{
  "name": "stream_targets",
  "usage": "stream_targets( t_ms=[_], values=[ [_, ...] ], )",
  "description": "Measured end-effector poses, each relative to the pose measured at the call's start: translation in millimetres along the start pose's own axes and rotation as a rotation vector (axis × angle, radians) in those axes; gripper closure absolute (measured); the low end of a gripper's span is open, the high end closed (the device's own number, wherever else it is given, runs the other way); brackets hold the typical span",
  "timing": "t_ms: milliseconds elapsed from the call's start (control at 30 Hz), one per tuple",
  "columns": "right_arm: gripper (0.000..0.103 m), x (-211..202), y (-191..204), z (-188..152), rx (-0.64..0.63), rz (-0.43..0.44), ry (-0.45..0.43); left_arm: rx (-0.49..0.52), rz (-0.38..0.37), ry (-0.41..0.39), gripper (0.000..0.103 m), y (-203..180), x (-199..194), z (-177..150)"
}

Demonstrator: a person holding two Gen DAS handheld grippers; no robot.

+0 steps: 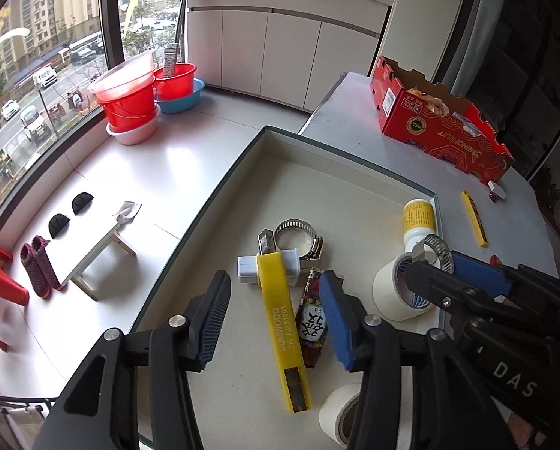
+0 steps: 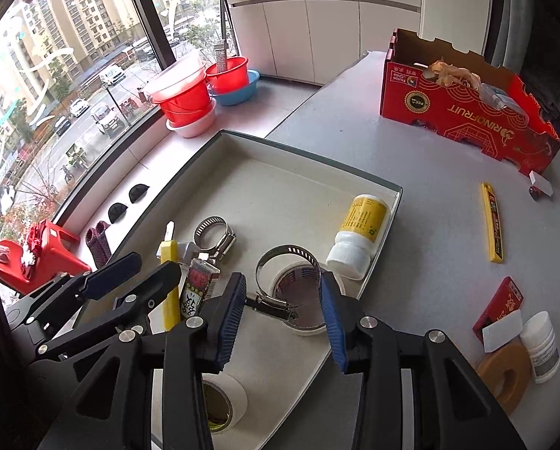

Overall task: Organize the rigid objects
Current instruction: 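Open left gripper to drop knife in tray while right gripper releases clamp, then move left tool to beige tape ring while right tool approaches white bottle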

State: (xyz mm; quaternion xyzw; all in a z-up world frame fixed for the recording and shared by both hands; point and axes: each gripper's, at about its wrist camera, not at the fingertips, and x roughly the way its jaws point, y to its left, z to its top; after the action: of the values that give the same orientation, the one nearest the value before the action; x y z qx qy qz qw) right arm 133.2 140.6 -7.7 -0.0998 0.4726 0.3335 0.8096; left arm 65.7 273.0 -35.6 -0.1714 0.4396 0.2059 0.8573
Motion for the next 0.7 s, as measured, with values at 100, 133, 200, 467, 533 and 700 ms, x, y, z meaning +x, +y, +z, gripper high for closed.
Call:
stream_targets(
  t_ms=[100,133,200,467,533,700],
  values=[
    [0.026,-3.6,-5.5,-0.1,0.014,-0.005,-0.022,-0.074,-0.008,0.024,0.022,16.4,4.9,-1.8],
    [0.019,-6.9,-7.2,-0.3,0.021,-0.002,-0.041,-0.092,-0.009,0.039,0.018,19.9,6.3,-2.4],
    [0.012,-13.9,-8.2,-0.6,0.028,0.006,-0.064,-0.105,-0.02,0.045,0.01,22.5,6.2,-3.5],
    [0.001,-32.1,-26.3,-15.3,0.092,0.014,-0.048,-0.09,-0.017,0.017,0.0,11.9,-9.6,-8.0],
    [0.001,-38.2,-34.3,-23.3,0.109,0.001,-0.042,-0.081,-0.022,0.019,0.0,7.1,-13.0,-9.6],
    [0.001,-56.5,-62.2,-52.0,0.183,-0.028,-0.022,-0.044,-0.053,0.031,0.0,-12.4,-22.4,-17.8]
  ],
)
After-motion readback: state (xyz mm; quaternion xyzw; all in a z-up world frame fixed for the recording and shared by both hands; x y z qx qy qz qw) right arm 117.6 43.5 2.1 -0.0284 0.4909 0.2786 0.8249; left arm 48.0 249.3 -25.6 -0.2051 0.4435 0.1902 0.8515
